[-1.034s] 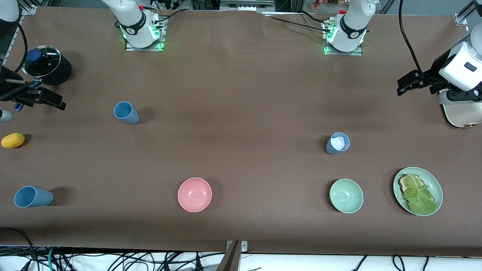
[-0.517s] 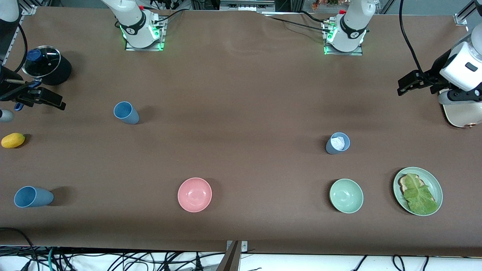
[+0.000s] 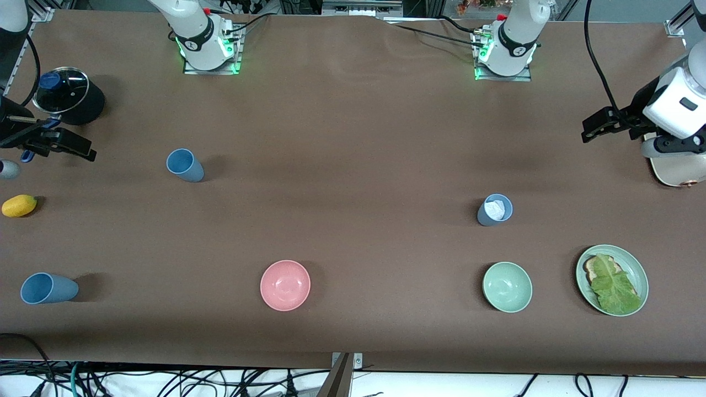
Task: Stack blue cups with both arms
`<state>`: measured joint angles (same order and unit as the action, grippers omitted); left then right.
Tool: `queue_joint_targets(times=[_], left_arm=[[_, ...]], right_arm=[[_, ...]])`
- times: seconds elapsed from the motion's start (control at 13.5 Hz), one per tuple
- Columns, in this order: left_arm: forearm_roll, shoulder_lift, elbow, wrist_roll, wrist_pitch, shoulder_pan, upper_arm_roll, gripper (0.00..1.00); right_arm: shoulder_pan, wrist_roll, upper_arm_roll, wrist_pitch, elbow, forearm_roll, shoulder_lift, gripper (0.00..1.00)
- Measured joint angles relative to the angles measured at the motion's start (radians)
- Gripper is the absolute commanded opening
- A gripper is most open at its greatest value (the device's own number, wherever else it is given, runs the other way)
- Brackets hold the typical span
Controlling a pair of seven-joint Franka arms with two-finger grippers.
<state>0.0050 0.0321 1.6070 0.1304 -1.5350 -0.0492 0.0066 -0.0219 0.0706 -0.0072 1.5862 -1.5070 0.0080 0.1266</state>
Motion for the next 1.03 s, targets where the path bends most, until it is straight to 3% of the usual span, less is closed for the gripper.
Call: queue_joint_targets(times=[0.3,0.74,1.03], left_arm=[[-0.002,0.075,0.002,-0.043,-0.05,0.015,0.003,1.0],[-0.004,0.269,0.016,-0.064,-0.205,0.007,-0.011,1.0],[-0.031,0.343,0.097,-0.151,-0.337,0.005,-0.026,1.0]], right_arm=[[0.0,0.0,0.0,0.0,0.0,0.0,0.0,1.0],[0.0,0.0,0.0,0.001,0.0,0.0,0.0,1.0],[0.0,0.0,0.0,0.001,0.0,0.0,0.001,1.0]])
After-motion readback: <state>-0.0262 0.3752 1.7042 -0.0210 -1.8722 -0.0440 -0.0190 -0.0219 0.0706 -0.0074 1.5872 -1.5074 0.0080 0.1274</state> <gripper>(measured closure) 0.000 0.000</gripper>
